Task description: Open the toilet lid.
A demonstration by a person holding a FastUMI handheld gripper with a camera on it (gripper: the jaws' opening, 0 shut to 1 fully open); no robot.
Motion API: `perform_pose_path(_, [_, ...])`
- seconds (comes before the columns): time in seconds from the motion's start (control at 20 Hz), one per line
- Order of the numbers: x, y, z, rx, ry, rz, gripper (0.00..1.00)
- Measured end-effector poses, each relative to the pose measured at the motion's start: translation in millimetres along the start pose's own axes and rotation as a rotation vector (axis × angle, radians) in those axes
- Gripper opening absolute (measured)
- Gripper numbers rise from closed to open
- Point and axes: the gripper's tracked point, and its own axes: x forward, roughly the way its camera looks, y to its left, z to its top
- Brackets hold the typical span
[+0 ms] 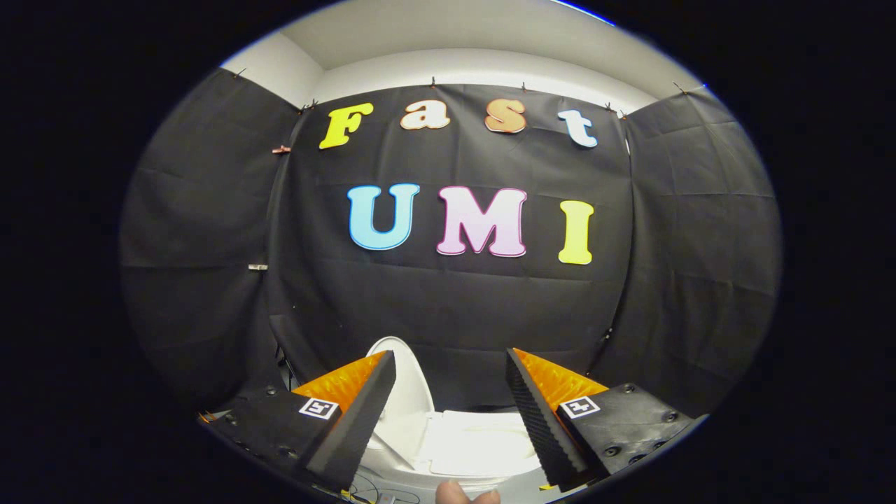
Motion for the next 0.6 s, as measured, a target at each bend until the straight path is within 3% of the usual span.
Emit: perform_pose_path(0.6, [-72, -111, 2, 0.031, -0.039, -0.062, 0.99])
